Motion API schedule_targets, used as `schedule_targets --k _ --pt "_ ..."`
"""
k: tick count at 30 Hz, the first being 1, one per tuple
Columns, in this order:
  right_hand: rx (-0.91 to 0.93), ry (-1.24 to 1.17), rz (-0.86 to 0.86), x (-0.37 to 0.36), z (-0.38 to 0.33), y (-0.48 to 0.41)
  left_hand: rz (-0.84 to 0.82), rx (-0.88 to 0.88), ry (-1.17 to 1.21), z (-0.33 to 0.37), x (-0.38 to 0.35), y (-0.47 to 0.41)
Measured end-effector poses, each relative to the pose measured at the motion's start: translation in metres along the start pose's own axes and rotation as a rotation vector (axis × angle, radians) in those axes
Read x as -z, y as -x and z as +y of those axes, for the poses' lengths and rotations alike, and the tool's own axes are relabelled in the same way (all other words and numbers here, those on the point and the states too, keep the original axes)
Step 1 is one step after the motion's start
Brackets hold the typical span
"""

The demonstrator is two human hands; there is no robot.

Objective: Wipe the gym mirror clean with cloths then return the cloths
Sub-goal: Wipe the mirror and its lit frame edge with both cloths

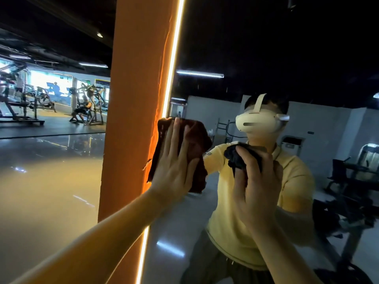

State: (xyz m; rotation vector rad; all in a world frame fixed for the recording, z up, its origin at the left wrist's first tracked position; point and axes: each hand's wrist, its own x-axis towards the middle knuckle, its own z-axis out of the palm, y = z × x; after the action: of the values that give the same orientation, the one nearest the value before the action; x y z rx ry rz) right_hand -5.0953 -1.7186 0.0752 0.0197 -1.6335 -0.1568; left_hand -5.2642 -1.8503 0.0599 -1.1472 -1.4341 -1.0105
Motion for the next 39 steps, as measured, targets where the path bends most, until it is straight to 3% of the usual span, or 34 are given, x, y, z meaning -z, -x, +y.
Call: schedule_targets --k 4,6,12,14,17,23,26,29,34,36,39 --pt "0.004 -0.002 -0.05 0.002 -0.003 0.004 -0.151 0.106 0.022 0.013 0.004 0.101" --pt "0.031 -0.003 -0.091 0.006 -0.002 0.003 -0.169 0.097 0.027 0.017 0.01 0.104" --pt "0.054 -0.029 -0.129 0.011 -0.003 0.001 0.016 0.111 0.013 0.023 0.018 -0.093" --pt "0.05 -0.033 -0.112 0.009 -0.002 0.002 0.081 0.093 -0.008 0.019 0.013 -0.115" --pt "0.033 -0.04 -0.078 0.006 0.0 0.006 0.075 -0.002 -0.021 0.006 0.003 -0.062" --pt "0.006 -0.018 -0.101 0.004 -0.009 0.02 -0.205 0.058 -0.056 0.003 0.001 0.129" --pt "0.032 -0.047 -0.151 0.014 -0.012 0.029 -0.27 0.034 -0.086 0.013 0.011 0.171" --pt "0.007 -0.05 -0.168 0.023 -0.011 0.029 -0.203 -0.035 -0.08 0.014 0.013 0.096" --pt "-0.108 -0.119 -0.093 0.029 -0.009 0.025 0.017 0.038 -0.023 0.042 -0.004 -0.069" --pt "-0.108 -0.133 -0.086 0.028 -0.008 0.028 0.025 -0.031 -0.037 0.041 -0.015 -0.057" --pt "-0.112 -0.11 -0.082 0.022 -0.008 0.035 -0.106 -0.173 -0.062 0.029 -0.022 0.031"
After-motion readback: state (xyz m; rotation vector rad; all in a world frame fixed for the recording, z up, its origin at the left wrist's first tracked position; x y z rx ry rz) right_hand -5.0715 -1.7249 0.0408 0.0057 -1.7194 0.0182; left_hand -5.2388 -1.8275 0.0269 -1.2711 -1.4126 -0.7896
